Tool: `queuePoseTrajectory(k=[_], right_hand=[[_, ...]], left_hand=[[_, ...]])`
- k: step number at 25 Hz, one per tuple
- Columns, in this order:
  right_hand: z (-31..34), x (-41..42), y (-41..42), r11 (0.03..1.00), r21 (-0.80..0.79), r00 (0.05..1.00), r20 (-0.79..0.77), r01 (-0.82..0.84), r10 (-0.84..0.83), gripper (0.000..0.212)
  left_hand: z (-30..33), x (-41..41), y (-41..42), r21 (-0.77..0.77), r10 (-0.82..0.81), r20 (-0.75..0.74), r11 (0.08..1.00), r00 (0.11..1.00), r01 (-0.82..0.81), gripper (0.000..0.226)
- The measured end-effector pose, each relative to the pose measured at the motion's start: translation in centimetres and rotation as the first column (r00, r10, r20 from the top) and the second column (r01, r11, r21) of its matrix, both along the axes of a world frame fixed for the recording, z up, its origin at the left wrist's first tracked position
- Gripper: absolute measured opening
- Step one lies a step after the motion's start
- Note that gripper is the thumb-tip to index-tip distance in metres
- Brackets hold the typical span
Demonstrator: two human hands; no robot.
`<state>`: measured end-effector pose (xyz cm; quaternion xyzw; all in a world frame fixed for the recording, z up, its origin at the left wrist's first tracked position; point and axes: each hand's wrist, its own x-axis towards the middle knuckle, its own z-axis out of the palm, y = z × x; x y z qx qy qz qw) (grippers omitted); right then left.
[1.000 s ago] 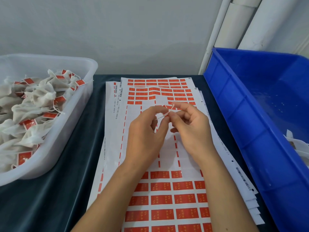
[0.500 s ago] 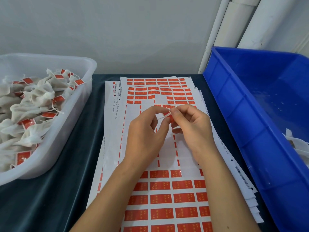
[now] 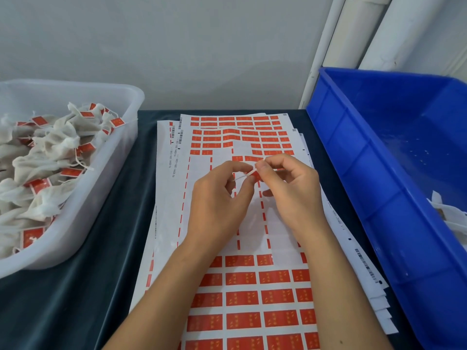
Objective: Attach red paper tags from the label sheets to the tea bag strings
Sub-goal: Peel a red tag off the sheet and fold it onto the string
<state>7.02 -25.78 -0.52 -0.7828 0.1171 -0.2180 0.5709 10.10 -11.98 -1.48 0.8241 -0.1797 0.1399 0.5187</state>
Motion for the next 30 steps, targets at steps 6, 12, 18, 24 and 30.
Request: queuePoseTrajectory(k=[6, 12, 18, 24, 30], right_hand=[[0.2, 0.0, 0.0, 0.998, 0.041, 0.999, 0.020, -0.044, 0.043, 0.007], [0.3, 0.0, 0.0, 0.997, 0.019, 0.997, 0.030, -0.072, 0.072, 0.009], [0.3, 0.0, 0.0, 0.997, 0.026, 0.997, 0.020, -0.076, 0.075, 0.009], [0.3, -0.2, -0.2, 0.995, 0.057, 0.996, 0.026, -0.087, 0.085, 0.008], [0.3, -0.1, -0.4, 0.993, 0.083, 0.996, 0.036, -0.084, 0.082, 0.006]], left_hand=[[0.3, 0.0, 0.2, -0.148, -0.073, -0.129, 0.987, 0.989, 0.053, 0.006], [0.3, 0.2, 0.3, -0.183, -0.088, -0.177, 0.982, 0.980, 0.055, 0.009], [0.5, 0.3, 0.4, -0.192, -0.124, -0.204, 0.978, 0.971, 0.085, 0.009], [0.9, 0.6, 0.7, -0.231, -0.205, -0.259, 0.962, 0.944, 0.145, 0.009], [1.2, 0.7, 1.0, -0.261, -0.264, -0.291, 0.946, 0.919, 0.189, 0.017]])
